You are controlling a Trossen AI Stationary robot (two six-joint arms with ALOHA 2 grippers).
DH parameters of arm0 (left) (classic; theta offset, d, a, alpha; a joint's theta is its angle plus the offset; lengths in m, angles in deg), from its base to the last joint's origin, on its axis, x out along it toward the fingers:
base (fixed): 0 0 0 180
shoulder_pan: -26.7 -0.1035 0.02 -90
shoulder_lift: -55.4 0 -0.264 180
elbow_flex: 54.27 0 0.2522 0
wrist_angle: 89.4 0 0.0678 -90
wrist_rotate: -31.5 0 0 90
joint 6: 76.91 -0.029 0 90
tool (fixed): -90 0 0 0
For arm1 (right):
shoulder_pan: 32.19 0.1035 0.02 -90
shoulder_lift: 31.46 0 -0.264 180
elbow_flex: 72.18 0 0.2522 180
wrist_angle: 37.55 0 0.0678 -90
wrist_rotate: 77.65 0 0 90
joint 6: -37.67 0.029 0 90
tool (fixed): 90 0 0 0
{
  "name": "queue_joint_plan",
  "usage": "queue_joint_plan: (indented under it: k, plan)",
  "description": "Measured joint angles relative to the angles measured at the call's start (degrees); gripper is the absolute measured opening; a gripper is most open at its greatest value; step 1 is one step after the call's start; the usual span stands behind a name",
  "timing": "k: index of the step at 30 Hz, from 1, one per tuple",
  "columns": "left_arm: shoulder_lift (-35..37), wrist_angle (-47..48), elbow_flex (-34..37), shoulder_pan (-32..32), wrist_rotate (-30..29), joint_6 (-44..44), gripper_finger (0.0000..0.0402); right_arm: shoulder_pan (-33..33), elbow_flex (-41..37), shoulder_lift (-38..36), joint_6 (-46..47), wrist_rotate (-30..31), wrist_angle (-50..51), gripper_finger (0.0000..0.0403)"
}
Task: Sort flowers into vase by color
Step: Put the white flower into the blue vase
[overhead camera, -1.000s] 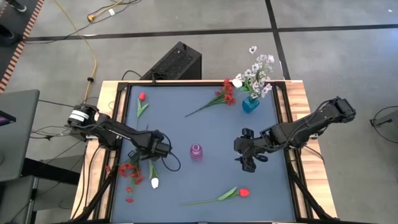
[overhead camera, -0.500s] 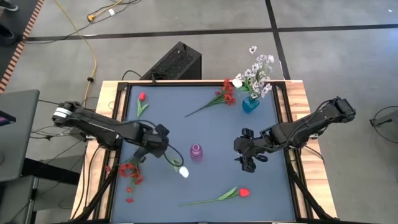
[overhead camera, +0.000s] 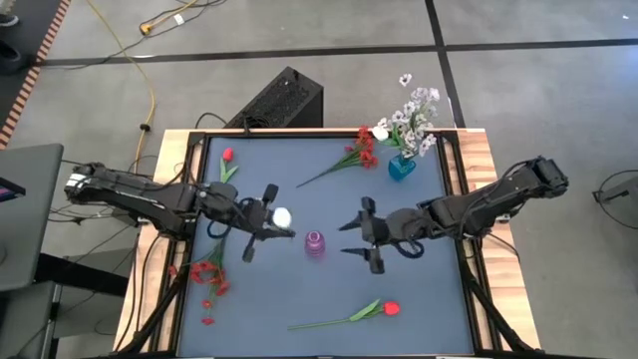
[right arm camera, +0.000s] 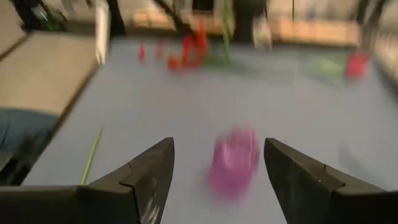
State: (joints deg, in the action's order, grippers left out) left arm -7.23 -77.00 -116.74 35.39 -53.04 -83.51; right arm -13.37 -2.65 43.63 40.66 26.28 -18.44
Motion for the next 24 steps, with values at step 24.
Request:
queue_joint_plan:
  k: [24]
  plan:
    - [-6.9,-13.4,3.7,-0.7,-9.1,0.9,0.0002,-7.8,0.0,11.4,-11.9,-5.0,-41.7,0.0272]
